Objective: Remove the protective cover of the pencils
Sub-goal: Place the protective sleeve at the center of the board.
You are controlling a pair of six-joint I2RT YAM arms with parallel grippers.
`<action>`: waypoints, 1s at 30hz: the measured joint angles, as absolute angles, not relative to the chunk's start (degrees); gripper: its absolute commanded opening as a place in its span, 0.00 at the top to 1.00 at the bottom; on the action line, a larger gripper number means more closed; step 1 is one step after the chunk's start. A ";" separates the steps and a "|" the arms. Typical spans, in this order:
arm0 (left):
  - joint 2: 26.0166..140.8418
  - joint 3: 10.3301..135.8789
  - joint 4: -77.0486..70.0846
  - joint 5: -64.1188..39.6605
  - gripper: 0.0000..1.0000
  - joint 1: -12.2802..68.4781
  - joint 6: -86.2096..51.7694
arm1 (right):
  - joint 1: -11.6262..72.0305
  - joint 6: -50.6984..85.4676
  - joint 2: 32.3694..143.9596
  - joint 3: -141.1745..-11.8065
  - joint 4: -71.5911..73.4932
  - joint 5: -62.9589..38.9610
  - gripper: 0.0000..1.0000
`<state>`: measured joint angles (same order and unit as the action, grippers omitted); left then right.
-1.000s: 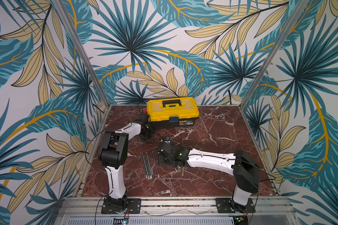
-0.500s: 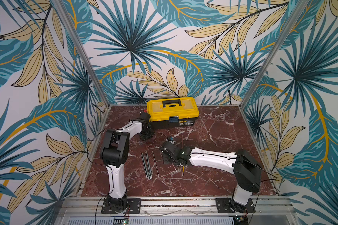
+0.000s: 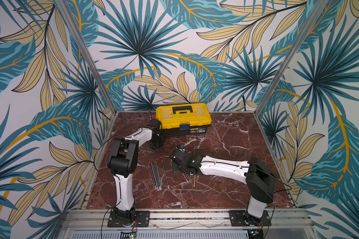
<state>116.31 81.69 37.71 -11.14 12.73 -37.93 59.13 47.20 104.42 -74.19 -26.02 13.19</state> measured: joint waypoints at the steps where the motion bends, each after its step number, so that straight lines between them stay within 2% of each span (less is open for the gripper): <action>1: 116.31 81.69 37.76 -11.16 0.88 12.73 -37.95 | 59.13 47.09 104.73 -74.61 -26.85 13.54 0.69; 9: 116.31 81.71 37.87 -11.16 0.82 12.73 -37.91 | 59.00 45.12 108.79 -78.39 -31.44 15.44 0.73; 17: 116.31 81.82 38.02 -10.74 0.80 12.73 -37.91 | 58.48 44.51 112.25 -79.77 -33.56 15.79 0.73; 21: 116.31 81.87 38.11 -10.50 0.82 12.73 -37.91 | 58.15 44.47 112.79 -79.85 -33.69 15.77 0.74; 25: 116.31 81.87 38.39 -10.20 0.89 12.73 -37.91 | 57.93 44.29 113.01 -80.36 -34.00 15.18 0.74; 30: 116.31 81.87 38.41 -10.02 0.89 12.73 -37.85 | 57.74 44.07 114.45 -81.03 -34.33 14.70 0.75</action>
